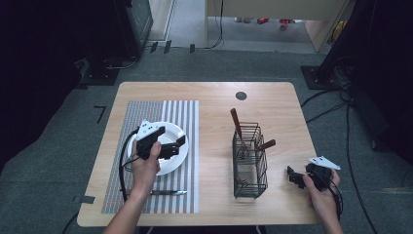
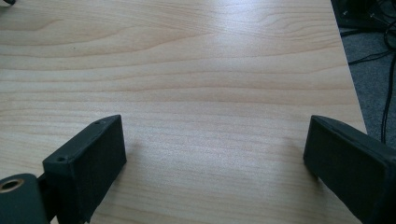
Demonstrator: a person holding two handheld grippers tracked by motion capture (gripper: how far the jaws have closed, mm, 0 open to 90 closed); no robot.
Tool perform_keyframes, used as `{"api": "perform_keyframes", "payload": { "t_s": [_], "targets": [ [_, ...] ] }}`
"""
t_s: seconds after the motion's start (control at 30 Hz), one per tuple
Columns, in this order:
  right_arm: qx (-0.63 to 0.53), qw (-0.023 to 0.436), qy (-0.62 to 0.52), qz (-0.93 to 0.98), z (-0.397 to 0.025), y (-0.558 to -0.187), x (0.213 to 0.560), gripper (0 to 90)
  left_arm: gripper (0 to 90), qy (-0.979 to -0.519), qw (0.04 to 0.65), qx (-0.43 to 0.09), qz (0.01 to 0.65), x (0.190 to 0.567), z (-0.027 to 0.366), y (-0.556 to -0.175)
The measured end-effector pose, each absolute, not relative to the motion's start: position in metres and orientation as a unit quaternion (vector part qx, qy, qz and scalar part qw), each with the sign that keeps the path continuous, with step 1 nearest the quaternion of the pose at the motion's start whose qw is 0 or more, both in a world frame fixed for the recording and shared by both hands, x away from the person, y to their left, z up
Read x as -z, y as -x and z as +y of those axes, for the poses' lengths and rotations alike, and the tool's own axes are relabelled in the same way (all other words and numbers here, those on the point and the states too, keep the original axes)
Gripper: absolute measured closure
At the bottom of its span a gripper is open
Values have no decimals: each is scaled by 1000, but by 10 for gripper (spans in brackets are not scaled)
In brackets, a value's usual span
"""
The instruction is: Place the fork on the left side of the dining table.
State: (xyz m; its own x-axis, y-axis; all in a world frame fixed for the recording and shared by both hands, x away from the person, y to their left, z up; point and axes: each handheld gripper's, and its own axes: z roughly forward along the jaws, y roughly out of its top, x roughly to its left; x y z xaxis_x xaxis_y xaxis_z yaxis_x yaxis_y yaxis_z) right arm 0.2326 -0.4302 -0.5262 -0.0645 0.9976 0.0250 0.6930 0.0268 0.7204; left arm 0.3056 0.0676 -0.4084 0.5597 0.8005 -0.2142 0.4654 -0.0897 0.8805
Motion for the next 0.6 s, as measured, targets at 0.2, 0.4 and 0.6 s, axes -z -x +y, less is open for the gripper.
{"api": "perform_keyframes", "payload": {
  "t_s": [0.2,0.4,0.6],
  "targets": [
    [-294,260,-633,668,-430,-233,526,56,138,-727,518,-154,425,404,46,-311],
    [-294,259,-633,668,-430,-233,526,56,137,-728,527,-142,414,400,26,-316],
    [-294,259,-633,667,-430,-233,526,56,138,-728,536,-132,408,398,8,-320]
  ]
}}
